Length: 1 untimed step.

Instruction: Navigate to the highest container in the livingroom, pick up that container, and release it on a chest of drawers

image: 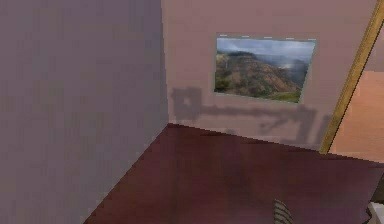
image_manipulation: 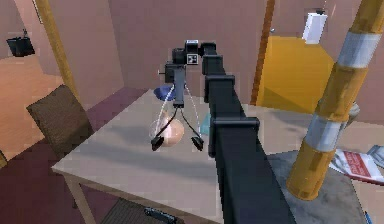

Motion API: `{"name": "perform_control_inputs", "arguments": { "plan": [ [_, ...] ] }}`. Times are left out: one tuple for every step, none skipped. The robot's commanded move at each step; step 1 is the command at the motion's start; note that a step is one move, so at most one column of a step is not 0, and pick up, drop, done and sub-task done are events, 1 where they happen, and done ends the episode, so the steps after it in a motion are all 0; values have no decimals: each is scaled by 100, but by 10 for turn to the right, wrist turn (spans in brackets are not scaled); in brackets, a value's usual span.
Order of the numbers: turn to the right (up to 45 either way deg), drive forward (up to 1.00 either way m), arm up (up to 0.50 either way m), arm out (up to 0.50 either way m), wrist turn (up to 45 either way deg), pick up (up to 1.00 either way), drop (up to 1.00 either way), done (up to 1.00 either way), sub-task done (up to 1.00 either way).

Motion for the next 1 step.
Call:
{"name": "perform_control_inputs", "arguments": {
  "plan": [
    [0, 0, 0, 0, 450, 0, 0, 0, 0]
  ]
}}
